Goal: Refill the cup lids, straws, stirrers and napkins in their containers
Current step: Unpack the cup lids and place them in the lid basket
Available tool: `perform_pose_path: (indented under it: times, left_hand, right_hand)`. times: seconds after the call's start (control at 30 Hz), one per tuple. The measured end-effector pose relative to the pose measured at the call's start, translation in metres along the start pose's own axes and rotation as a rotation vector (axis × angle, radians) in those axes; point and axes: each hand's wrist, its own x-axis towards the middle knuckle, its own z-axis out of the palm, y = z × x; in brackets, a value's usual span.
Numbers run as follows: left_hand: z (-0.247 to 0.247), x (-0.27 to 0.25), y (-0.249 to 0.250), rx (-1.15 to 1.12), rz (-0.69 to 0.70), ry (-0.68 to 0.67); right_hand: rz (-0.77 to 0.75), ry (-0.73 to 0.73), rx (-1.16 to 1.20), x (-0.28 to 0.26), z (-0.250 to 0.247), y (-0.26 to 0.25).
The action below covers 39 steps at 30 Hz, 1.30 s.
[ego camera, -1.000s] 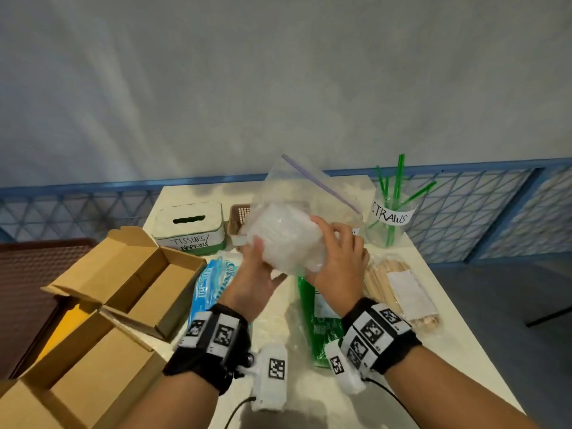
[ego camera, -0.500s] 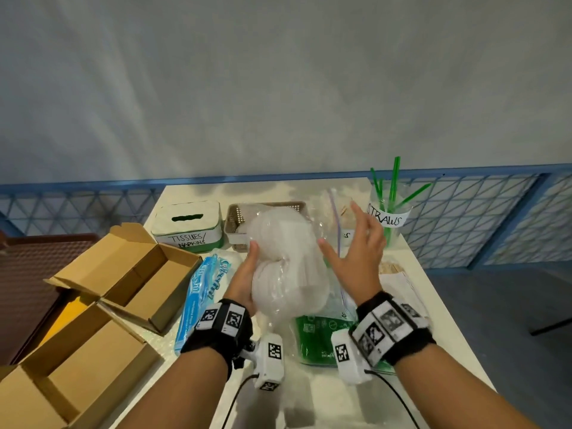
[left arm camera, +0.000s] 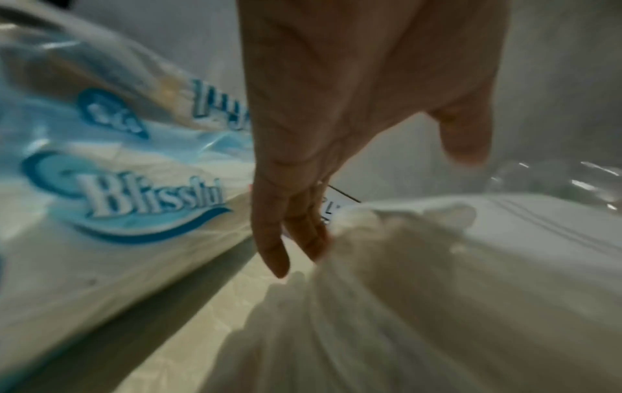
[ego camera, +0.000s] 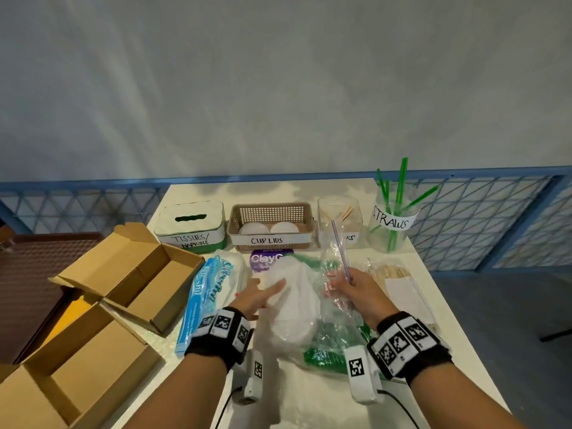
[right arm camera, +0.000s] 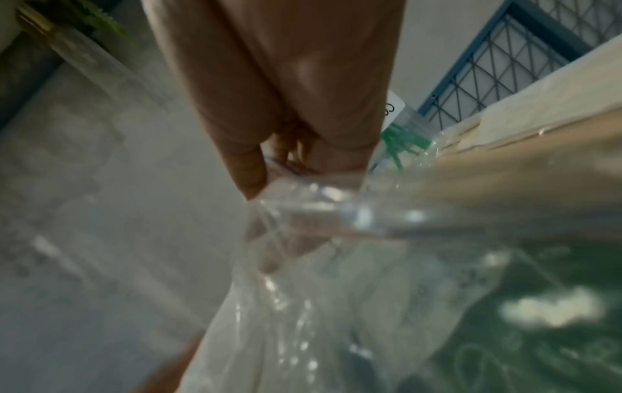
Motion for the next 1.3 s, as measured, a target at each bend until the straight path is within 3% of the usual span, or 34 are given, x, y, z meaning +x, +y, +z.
perform_pose_path:
  times: [0.1, 0.2, 0.3, 0.4, 0.5, 0.57, 0.63, 0.7, 0.77, 0.87, 1.13, 1.23, 1.3]
  left_hand:
    - [0.016, 0.009, -0.002, 0.323, 0.143, 0.078]
    - [0.028, 0.015, -0.007, 0.444, 0.154, 0.145]
    - [0.027, 0.018, -0.010, 0.424, 0.142, 0.162]
    - [0.020, 0.012, -0.005, 0.483, 0.148, 0.209]
    - [0.023, 0.000, 0.004, 0.648, 0.241, 0.395]
    - [0.033, -0.011, 0.018, 0.567, 0.468, 0.468]
    - [0.046, -0.026, 0.037, 0.338, 0.555, 0.325]
    - [0.058, -0.036, 0.053, 0.118, 0.469, 0.120]
    - [0.065, -0.038, 0.058, 0.125, 0.406, 0.049]
    - [0.064, -0.036, 0.055, 0.099, 0.428, 0.073]
    - [0.008, -0.027, 0.048, -0.711, 0.063, 0.057]
    - [0.001, -0.024, 0.044, -0.722, 0.039, 0.088]
    - [0.003, -0.030, 0.044, -0.540, 0.124, 0.087]
  right_hand:
    - [0.005, 0.042, -0.005, 0.006, 0.002, 0.004]
    - [0.044, 0.123, -0.036, 0.012, -0.004, 0.012]
    - [0.106, 0.150, 0.055, 0.015, -0.011, 0.019]
    - [0.122, 0.105, 0.208, 0.011, -0.017, 0.017]
    - [0.099, 0.036, 0.181, 0.004, -0.019, 0.013]
    - [0.079, -0.005, 0.136, 0.002, -0.016, 0.010]
    - [0.050, -0.022, 0.124, 0.001, -0.009, 0.006]
    - [0.008, -0.030, 0.134, -0.002, -0.001, 0.001]
    - [-0.041, -0.041, 0.092, -0.003, 0.008, -0.005]
    - [-0.099, 0.006, 0.022, -0.004, 0.014, -0.006]
    - [-0.069, 0.337, 0.051, -0.003, -0.018, 0.014]
    - [-0.038, 0.382, -0.045, -0.003, -0.021, 0.024]
    - [-0.099, 0.410, -0.249, -0.005, -0.017, 0.024]
